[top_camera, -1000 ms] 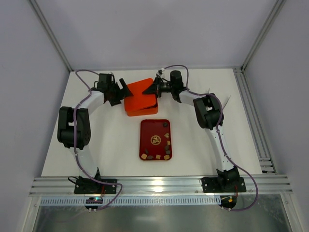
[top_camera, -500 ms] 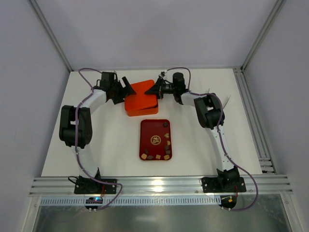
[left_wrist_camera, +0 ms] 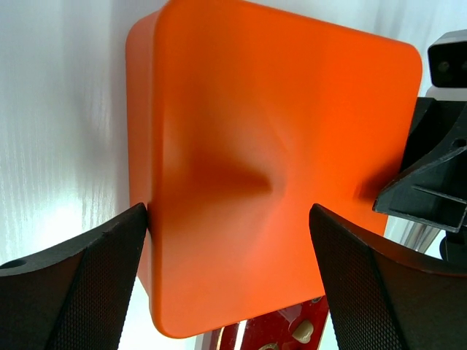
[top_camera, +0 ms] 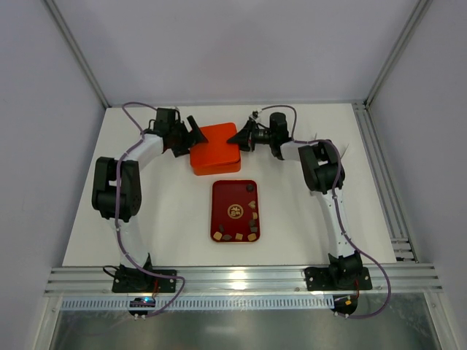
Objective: Pack the chocolate
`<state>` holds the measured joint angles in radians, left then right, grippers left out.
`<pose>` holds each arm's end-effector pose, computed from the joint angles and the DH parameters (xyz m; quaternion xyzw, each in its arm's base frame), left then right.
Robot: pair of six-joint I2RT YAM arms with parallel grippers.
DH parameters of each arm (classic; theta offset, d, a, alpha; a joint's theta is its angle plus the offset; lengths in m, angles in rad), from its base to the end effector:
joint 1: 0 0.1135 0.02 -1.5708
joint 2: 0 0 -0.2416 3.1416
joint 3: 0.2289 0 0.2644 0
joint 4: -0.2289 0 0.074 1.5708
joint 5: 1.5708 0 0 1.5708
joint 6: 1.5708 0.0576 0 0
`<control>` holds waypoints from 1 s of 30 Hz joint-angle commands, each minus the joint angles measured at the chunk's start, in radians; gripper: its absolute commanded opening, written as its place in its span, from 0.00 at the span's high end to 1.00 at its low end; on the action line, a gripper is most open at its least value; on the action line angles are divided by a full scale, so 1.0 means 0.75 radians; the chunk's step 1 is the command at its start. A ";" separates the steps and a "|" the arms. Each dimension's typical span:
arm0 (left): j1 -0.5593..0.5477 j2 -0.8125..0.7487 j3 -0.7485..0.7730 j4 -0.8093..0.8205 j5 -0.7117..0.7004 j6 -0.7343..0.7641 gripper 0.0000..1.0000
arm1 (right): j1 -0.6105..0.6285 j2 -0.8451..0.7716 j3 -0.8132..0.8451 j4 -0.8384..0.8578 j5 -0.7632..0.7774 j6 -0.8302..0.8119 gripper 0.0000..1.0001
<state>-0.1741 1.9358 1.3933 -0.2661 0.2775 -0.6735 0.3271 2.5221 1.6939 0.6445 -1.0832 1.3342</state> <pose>0.4376 -0.0930 0.1640 -0.1773 0.9035 -0.2685 0.2830 0.4896 0.2199 0.0862 0.0293 0.7362 0.6718 0.0767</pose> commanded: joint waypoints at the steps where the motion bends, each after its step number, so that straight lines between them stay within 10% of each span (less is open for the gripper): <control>1: -0.009 0.004 0.065 0.019 0.006 0.004 0.11 | -0.017 -0.111 -0.041 0.053 -0.008 -0.040 0.69; 30: -0.042 0.043 0.132 -0.075 -0.035 0.027 0.12 | -0.115 -0.262 -0.228 -0.225 0.039 -0.349 0.63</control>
<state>-0.2001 1.9602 1.4509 -0.3130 0.2668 -0.6716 0.2527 2.3898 1.5383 0.4988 -1.0718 1.1305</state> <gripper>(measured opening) 0.883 0.368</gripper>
